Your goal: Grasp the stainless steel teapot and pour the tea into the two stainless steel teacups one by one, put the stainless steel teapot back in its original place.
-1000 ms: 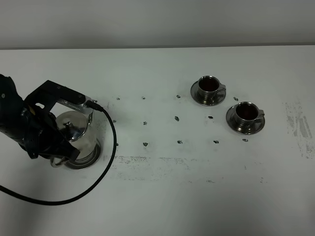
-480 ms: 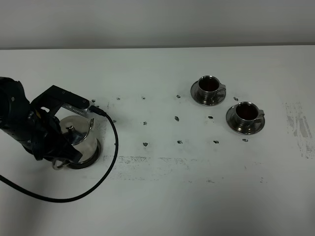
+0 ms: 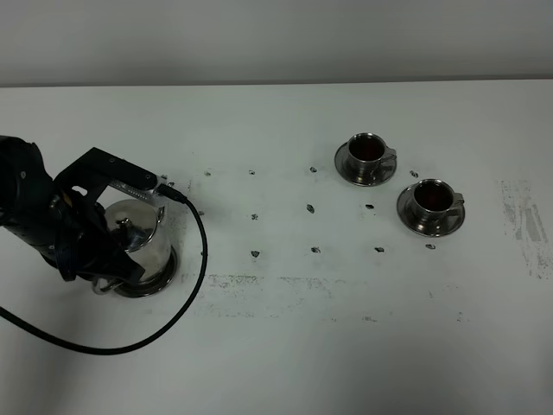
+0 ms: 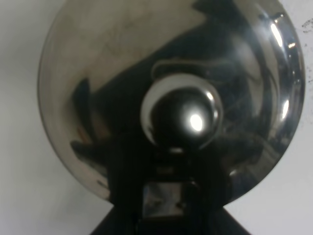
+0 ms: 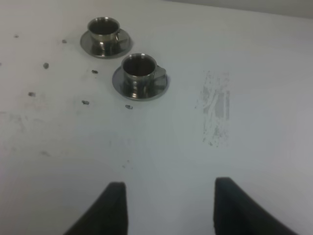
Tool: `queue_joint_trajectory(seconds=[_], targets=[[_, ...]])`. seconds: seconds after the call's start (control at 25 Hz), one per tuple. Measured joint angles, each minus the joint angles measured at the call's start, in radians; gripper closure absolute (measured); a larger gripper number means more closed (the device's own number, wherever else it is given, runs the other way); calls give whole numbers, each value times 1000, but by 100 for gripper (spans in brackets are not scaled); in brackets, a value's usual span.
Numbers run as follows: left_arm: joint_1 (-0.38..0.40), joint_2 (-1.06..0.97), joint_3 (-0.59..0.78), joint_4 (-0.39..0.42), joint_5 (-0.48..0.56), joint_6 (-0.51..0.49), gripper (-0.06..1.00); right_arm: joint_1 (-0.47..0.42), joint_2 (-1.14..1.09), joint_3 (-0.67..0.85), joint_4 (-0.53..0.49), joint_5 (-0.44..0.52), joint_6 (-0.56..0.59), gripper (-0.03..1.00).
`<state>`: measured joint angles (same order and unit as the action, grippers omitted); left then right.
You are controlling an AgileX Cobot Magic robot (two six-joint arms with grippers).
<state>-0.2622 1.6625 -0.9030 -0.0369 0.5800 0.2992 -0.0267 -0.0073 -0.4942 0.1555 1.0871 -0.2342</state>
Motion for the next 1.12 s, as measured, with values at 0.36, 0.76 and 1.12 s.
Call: queue_joint_trajectory(seconds=[0.36, 0.76, 1.12], targets=[[0, 0, 0, 3, -7, 0, 76, 0, 0, 0, 0, 0, 0, 55], [0, 27, 0, 18, -11, 0, 76, 0, 0, 0, 0, 0, 0, 55], [0, 35, 0, 18, -23, 0, 76, 0, 0, 0, 0, 0, 0, 55]])
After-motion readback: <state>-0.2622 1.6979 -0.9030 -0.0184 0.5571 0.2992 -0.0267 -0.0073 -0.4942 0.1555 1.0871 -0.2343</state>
